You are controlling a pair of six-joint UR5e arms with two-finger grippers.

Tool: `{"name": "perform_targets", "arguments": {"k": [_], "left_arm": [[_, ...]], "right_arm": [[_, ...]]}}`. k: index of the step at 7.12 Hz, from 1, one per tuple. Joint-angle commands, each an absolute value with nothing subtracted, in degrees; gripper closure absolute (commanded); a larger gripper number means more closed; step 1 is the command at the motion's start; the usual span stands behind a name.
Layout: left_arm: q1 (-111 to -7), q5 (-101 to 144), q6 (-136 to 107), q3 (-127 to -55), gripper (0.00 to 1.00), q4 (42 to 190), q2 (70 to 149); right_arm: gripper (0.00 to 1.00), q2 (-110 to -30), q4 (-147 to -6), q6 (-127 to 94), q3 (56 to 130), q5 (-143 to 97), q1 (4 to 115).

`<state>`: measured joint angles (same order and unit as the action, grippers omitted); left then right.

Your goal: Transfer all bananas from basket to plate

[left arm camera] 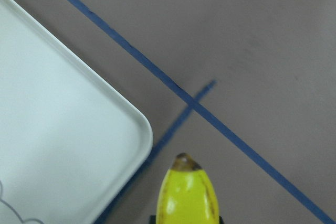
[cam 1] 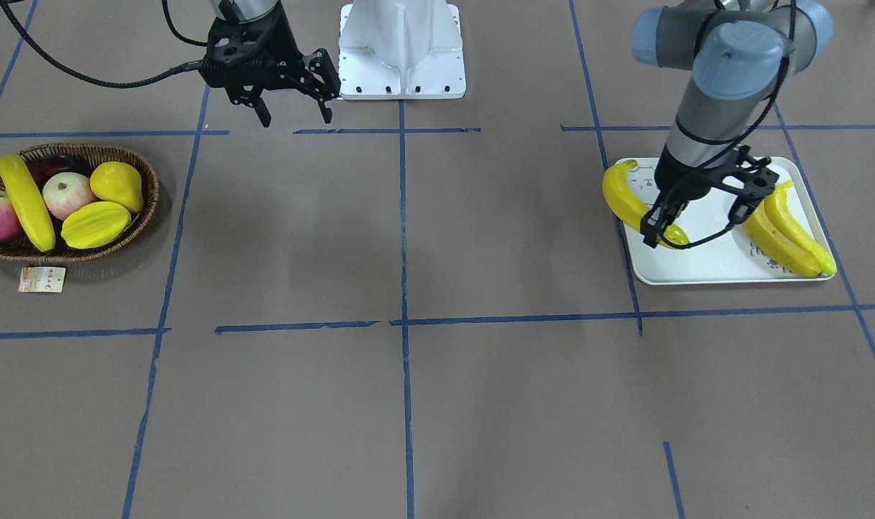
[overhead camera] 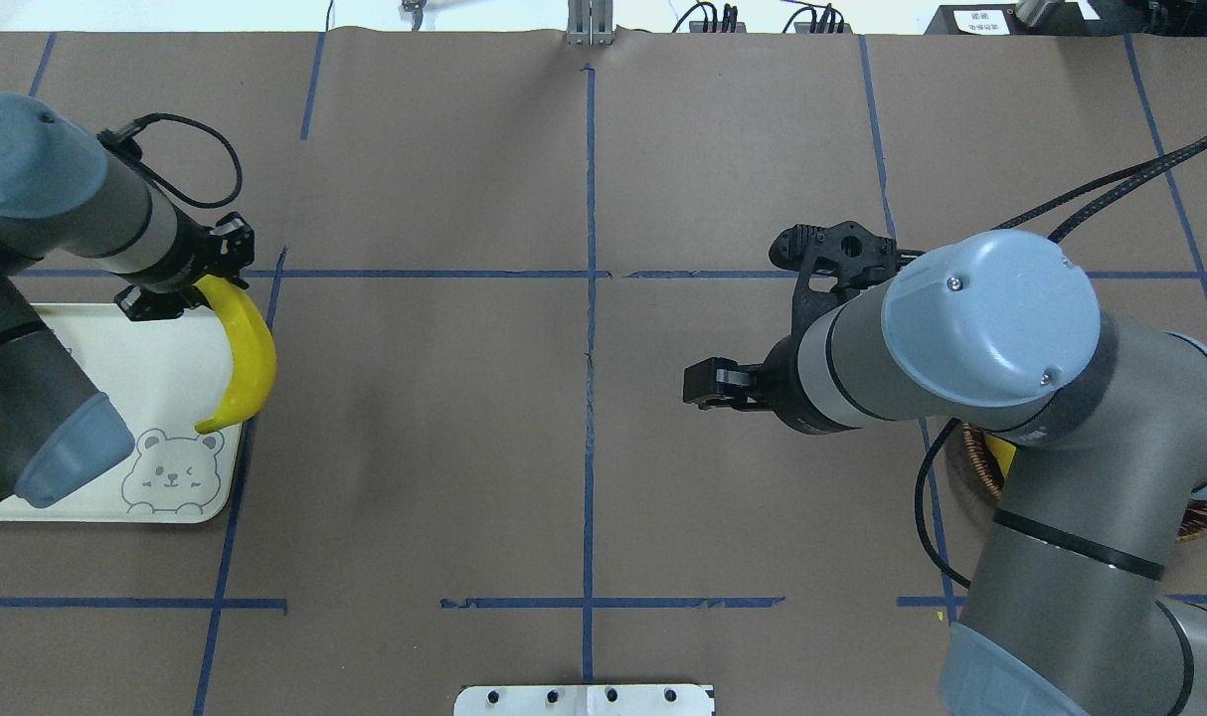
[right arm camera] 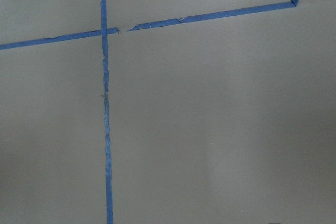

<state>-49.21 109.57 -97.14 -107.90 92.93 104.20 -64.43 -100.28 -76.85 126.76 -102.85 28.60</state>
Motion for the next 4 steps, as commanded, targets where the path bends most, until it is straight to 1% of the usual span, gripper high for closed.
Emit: {"name": "perform_targets", "arguments": {"k": [1,2,3,4], "left_arm": [[-52.9,109.6,-94.2,-107.4,1.00,93.2,98.5],[-53.9,109.7,-90.7,-107.3,1.00,93.3,96.3],[-54.1,109.7,-90.3,-105.7,1.00,95.3,94.8],[-54.1,109.8,-90.3,-102.4,1.00,103.3,92.3]], "right_arm": [[0.01,-64.4,-100.4,-76.8,127.3,-102.9,28.7],[0.01,-64.5,-100.4,-76.8,127.4,-102.9,28.7],[0.01,-64.6,-100.4,-76.8,127.4,-102.9,28.7],[0.01,-64.7,-100.4,-76.8,127.4,-102.9,28.7]]}}
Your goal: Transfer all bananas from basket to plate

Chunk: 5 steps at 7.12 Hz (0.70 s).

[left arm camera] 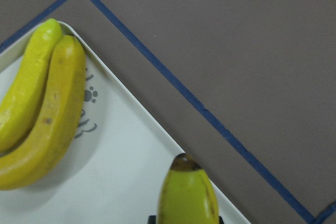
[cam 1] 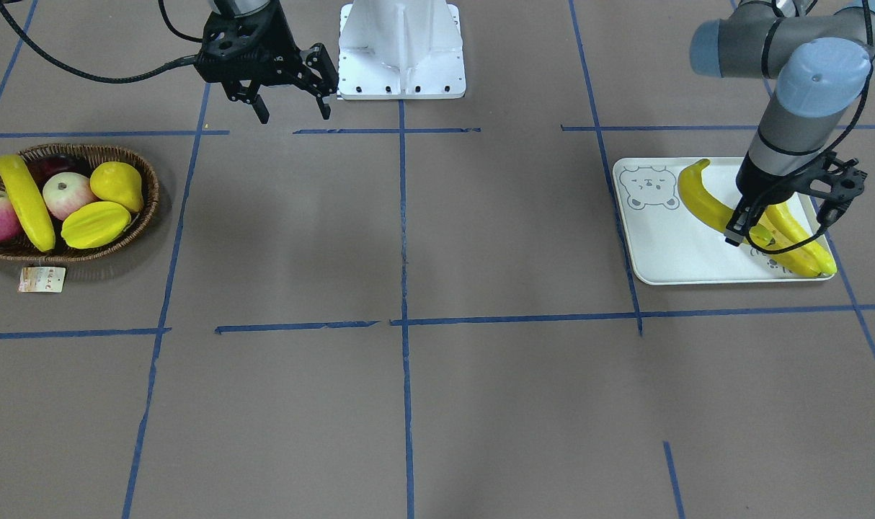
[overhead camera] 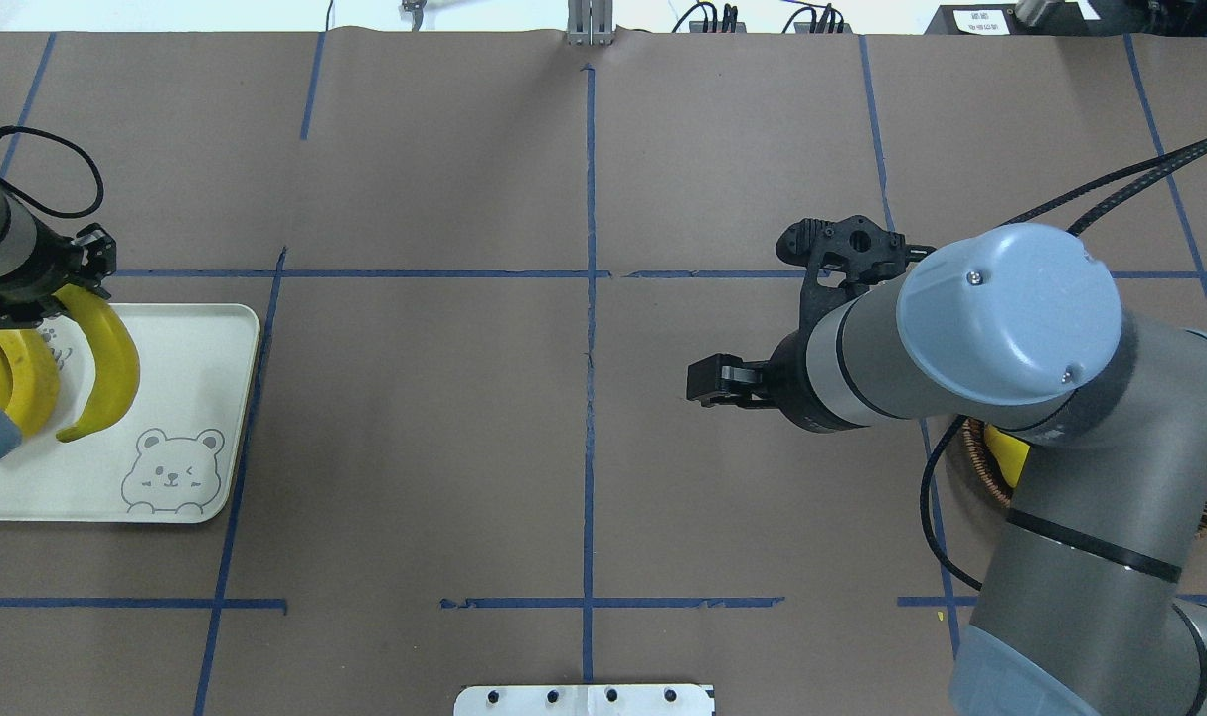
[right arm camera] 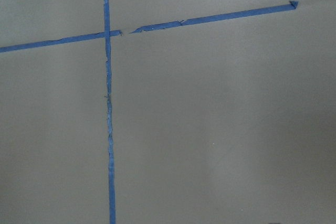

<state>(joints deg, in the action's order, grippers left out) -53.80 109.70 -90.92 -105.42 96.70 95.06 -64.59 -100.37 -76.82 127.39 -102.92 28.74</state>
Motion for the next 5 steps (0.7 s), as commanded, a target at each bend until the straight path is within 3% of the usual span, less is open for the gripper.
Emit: {"name": "perform_targets", "arguments": {"k": [1,5], "left_arm": [[-54.1,109.9,-90.2,-99.4,0.97,107.0,92.2],[-54.1,109.7,-90.0,-92.0,0.87,113.8,92.2]], "right_arm": [[0.01,-64.7,-100.4,-76.8,127.4,-102.9,28.7],[0.01,-64.7,-100.4,-76.8,127.4,-102.9,28.7]]}}
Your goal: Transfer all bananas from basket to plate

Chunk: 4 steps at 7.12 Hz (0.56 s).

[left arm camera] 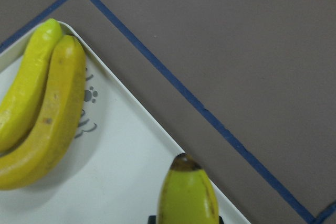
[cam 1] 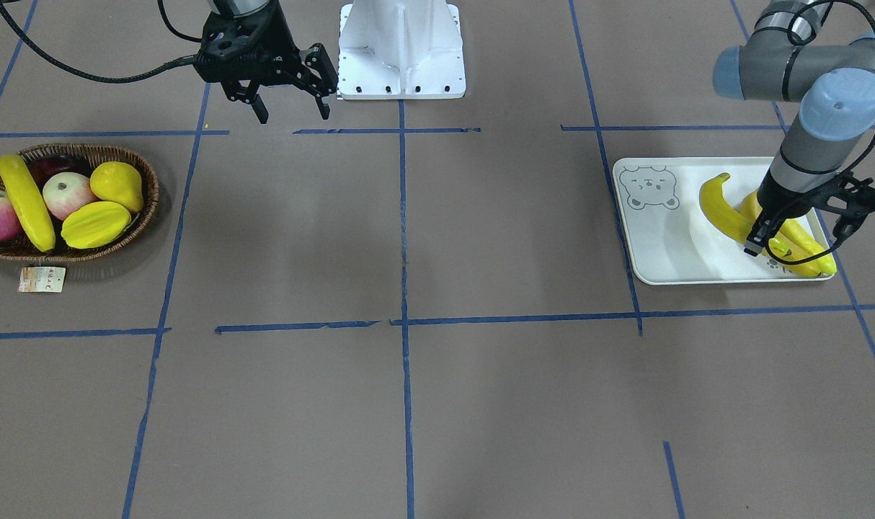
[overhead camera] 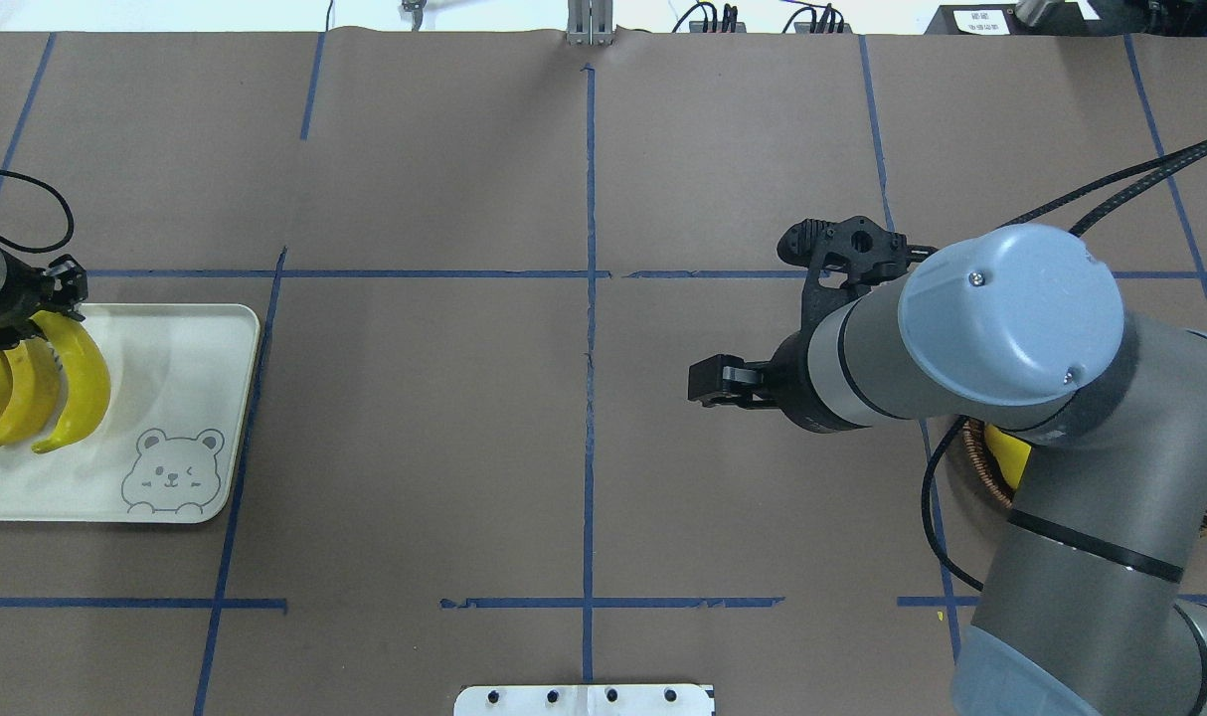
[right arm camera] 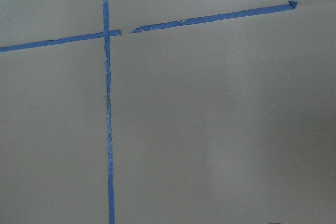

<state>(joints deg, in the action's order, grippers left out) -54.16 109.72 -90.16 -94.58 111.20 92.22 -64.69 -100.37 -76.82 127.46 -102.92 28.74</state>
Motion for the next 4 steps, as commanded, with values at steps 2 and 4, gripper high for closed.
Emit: {"name": "perform_targets", "arguments": {"k": [2,4], "left_arm": [[-54.9,109.8,-87.3,-91.0,0.01,115.4,92.2],[-58.3,114.4,-81.9,-91.7,0.00,114.8,92.3]], "right_arm": [[0.01,-64.7,-100.4,-76.8,127.4,-102.9,28.7],[0.01,-64.6,-100.4,-76.7,127.4,-103.0,28.9]]}}
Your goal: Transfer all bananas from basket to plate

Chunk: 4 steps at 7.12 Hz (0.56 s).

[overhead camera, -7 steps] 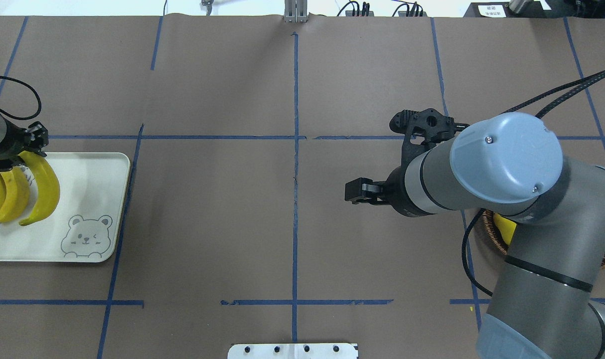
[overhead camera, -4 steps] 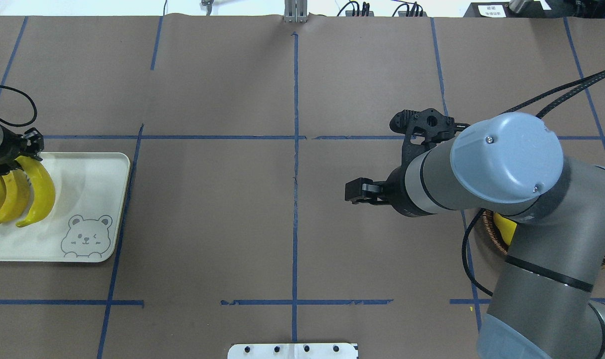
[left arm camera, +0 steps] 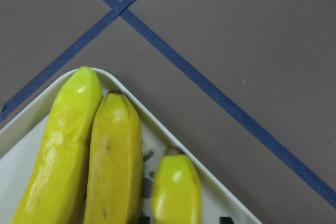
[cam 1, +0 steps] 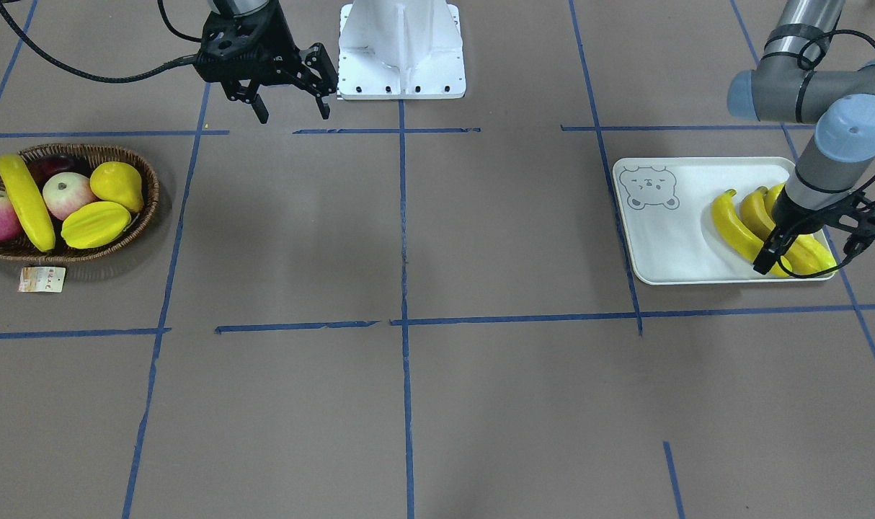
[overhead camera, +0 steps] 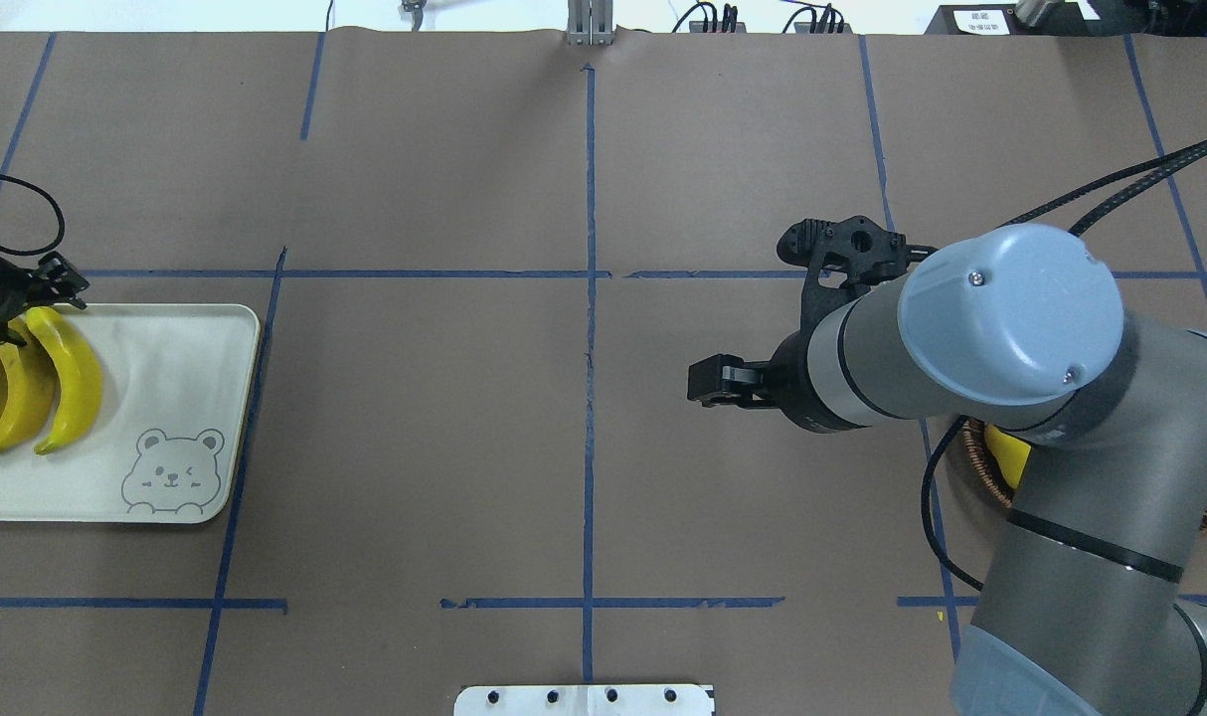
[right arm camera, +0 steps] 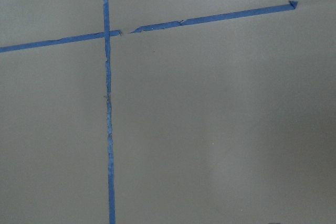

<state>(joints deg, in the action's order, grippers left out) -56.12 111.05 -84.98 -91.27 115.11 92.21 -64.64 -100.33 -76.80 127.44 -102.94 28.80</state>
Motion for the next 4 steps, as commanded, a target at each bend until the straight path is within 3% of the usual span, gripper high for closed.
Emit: {"name": "perform_targets", "arguments": {"k": [1,4], "left_arm": [[-62.9,122.0,-80.8,-93.1,0.00,114.3,92.9],[-59.4,123.4,-80.9,-106.9,0.00,113.0,93.7]], "right_arm": [[0.01,-66.1,-100.5,-73.9,127.7,-104.9,30.7],[0.01,-78.8,-100.4,-54.7,132.0,-110.9,38.8]]}}
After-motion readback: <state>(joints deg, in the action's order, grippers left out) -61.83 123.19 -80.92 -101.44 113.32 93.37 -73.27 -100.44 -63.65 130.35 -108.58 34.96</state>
